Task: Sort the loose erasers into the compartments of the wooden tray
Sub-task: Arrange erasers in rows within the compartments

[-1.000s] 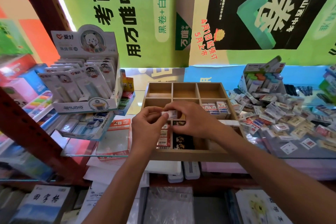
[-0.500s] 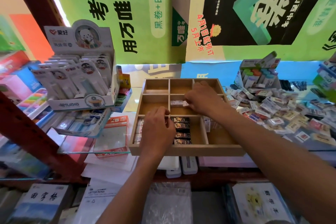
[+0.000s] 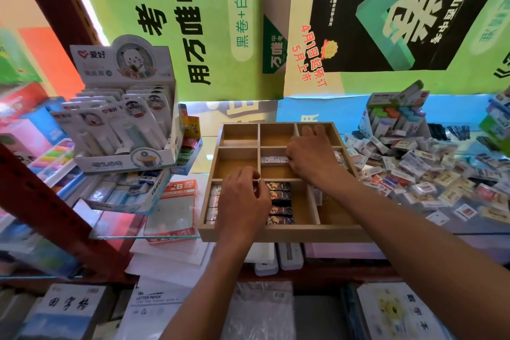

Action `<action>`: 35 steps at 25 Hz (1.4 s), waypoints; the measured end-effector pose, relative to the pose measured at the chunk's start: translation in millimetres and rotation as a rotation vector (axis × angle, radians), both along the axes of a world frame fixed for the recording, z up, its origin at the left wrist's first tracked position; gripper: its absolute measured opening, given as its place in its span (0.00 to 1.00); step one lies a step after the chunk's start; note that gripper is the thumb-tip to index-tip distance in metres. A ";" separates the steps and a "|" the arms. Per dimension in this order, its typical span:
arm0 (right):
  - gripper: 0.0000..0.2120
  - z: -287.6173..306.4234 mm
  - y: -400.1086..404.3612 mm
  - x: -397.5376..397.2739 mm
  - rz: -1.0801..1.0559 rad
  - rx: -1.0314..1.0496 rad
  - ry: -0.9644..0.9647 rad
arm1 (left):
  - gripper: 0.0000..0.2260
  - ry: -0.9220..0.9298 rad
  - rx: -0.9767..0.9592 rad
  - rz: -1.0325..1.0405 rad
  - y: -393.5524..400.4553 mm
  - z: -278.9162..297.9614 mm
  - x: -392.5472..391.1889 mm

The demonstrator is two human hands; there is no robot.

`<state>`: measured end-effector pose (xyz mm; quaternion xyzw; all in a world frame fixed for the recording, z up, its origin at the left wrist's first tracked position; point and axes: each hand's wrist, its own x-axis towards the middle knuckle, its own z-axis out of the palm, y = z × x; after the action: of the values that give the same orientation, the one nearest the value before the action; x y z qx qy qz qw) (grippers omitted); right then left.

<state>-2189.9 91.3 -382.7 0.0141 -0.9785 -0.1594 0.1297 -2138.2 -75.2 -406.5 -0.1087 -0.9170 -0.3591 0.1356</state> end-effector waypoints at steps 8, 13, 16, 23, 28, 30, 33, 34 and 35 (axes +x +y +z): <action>0.08 5.3 38.1 13.8 -0.003 -0.769 0.161 | 0.03 0.008 0.016 -0.009 1.6 3.1 1.6; 0.07 11.3 71.4 79.4 -0.105 -0.978 0.283 | 0.02 0.030 -0.002 -0.008 3.3 1.6 2.7; 0.05 10.2 82.1 132.9 -0.116 -1.048 0.393 | 0.03 0.036 0.003 -0.029 2.7 1.5 4.8; 0.12 -26.0 156.6 249.4 -0.329 -1.300 0.558 | 0.06 0.298 0.010 -0.137 53.4 9.4 59.9; 0.03 -47.5 190.8 258.3 -0.370 -1.178 0.412 | 0.07 0.287 -0.068 -0.493 151.7 6.7 112.2; 0.03 -52.8 199.2 256.0 -0.370 -1.112 0.370 | 0.08 0.253 -0.156 -0.602 183.6 -5.5 126.7; 0.05 -64.5 211.8 257.2 -0.342 -1.062 0.392 | 0.12 0.192 -0.282 -0.667 216.6 -21.8 141.3; 0.07 -68.3 214.4 259.4 -0.322 -1.078 0.421 | 0.13 0.130 -0.264 -0.636 223.7 -23.9 142.2; 0.08 -71.1 216.0 262.0 -0.309 -1.099 0.448 | 0.13 0.063 -0.216 -0.584 229.6 -25.0 140.6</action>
<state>-1928.0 307.3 -453.8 -0.2309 -0.8573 0.3523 0.2961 -1997.7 154.4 -431.5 -0.3924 -0.8752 -0.2798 0.0426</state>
